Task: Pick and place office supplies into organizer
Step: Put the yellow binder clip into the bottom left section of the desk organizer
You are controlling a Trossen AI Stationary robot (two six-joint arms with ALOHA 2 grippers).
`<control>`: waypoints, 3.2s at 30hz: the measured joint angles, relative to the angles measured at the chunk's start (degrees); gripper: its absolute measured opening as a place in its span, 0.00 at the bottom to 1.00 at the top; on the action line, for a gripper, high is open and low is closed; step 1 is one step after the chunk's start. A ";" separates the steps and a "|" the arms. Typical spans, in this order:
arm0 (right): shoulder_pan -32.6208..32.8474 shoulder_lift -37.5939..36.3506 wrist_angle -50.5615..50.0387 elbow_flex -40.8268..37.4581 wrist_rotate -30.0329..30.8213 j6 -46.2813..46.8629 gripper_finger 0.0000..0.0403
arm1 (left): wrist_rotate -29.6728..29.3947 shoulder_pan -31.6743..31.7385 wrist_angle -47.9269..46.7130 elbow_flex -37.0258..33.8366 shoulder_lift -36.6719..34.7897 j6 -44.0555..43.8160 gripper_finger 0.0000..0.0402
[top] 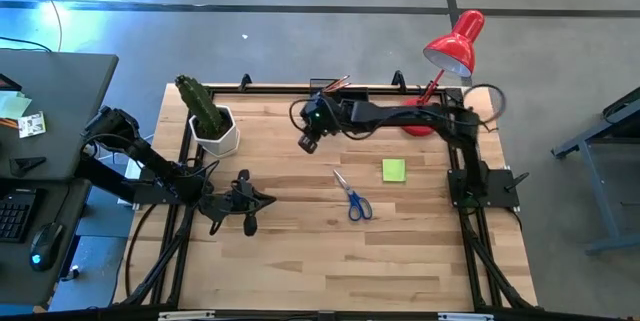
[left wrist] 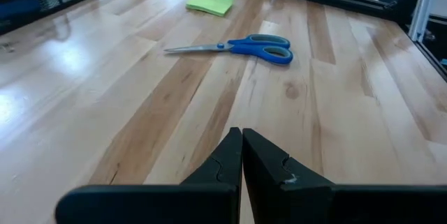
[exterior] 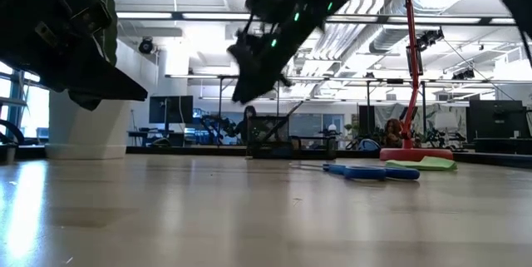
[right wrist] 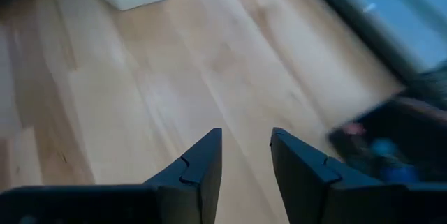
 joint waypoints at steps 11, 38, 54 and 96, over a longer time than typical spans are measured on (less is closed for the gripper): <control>10.81 -23.84 5.84 -25.31 15.45 3.17 0.29 | -2.77 1.45 -3.94 4.90 -0.02 -0.92 0.01; 30.85 -38.90 39.16 -60.02 30.88 10.75 0.29 | 11.96 37.82 -22.05 32.85 17.38 0.67 0.17; 30.56 -38.88 41.08 -60.00 32.24 6.59 0.29 | 6.86 47.28 -31.99 49.80 36.70 -10.89 0.41; 30.62 -38.86 42.23 -60.00 31.41 7.05 0.29 | 11.56 52.19 -42.86 55.87 42.07 -11.14 0.39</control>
